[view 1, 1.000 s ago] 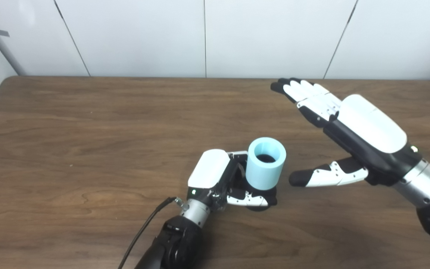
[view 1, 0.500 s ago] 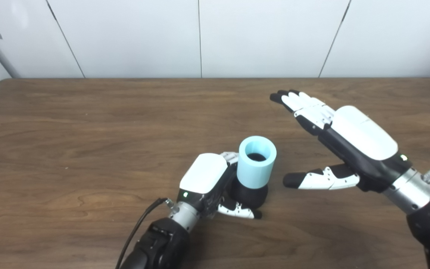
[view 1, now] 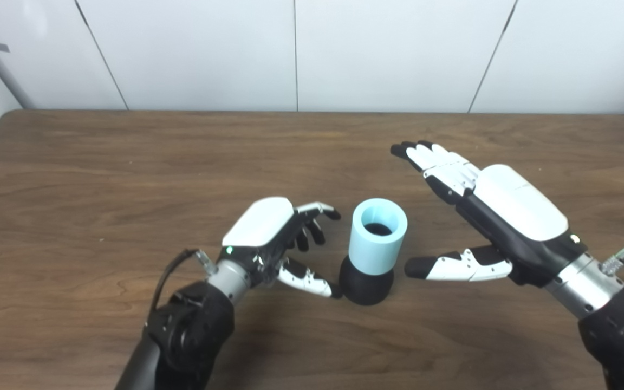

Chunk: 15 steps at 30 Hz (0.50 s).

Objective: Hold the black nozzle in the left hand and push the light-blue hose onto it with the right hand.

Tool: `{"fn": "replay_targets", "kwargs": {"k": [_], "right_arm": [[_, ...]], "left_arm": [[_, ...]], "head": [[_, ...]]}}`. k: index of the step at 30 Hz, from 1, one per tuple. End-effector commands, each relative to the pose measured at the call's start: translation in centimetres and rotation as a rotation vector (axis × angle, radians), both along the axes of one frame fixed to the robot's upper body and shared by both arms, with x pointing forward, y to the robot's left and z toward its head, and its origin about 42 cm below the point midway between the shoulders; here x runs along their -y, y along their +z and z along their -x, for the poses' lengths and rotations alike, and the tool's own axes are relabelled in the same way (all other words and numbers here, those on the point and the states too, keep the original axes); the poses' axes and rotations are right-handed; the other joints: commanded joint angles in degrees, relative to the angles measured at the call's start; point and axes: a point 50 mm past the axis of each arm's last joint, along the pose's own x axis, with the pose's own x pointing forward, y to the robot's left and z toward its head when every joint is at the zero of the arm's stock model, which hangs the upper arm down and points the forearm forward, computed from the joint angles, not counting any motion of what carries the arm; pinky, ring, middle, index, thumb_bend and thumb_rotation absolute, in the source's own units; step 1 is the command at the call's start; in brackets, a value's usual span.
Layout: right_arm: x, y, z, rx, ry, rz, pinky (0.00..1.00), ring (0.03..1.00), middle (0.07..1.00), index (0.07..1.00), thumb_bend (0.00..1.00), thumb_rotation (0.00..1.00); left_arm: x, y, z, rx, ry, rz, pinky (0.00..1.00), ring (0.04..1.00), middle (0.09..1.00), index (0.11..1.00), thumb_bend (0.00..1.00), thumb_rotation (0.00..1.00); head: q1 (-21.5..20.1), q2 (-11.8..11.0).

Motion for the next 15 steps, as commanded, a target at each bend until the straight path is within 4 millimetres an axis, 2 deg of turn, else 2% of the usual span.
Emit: {"fn": "replay_targets", "kwargs": {"k": [1,4,7,11,14,15], "right_arm": [[0.2,0.9,0.3,0.082,-0.004,0.002,0.97,1.0,0.984,0.981,0.62,1.0],[0.3,0.8,0.4,0.076,-0.007,0.0,0.96,1.0,0.983,0.982,0.62,1.0],[0.3,0.7,0.4,0.075,-0.015,-0.008,0.96,1.0,0.983,0.983,0.63,1.0],[0.4,0.4,0.3,0.06,-0.029,-0.048,0.96,1.0,0.98,0.976,0.63,1.0],[0.7,-0.3,0.0,-0.01,-0.045,-0.146,0.92,0.998,0.977,0.971,0.64,0.96],[0.8,-0.7,-0.2,-0.029,-0.055,-0.177,0.91,0.993,0.977,0.97,0.62,0.93]], "left_arm": [[-0.4,2.2,-0.6,0.064,-0.017,0.012,0.5,0.609,0.678,0.809,1.0,0.29],[-1.4,3.4,-1.3,0.073,-0.03,0.033,0.67,0.8,0.826,0.855,1.0,0.35],[-2.9,4.6,-1.8,0.052,-0.019,0.111,0.81,0.913,0.921,0.898,1.0,0.39],[-4.9,5.3,-2.3,-0.004,0.005,0.301,0.86,0.959,0.965,0.931,1.0,0.43],[-6.9,5.0,-2.3,-0.046,0.068,0.537,0.86,0.916,0.943,0.928,1.0,0.43],[-7.4,4.7,-2.2,-0.057,0.098,0.618,0.84,0.891,0.922,0.918,0.95,0.41]], "head": [[0.0,0.1],[0.0,0.0],[-0.3,0.0],[-0.6,-0.1],[-0.8,-0.1],[-1.0,0.0]]}}
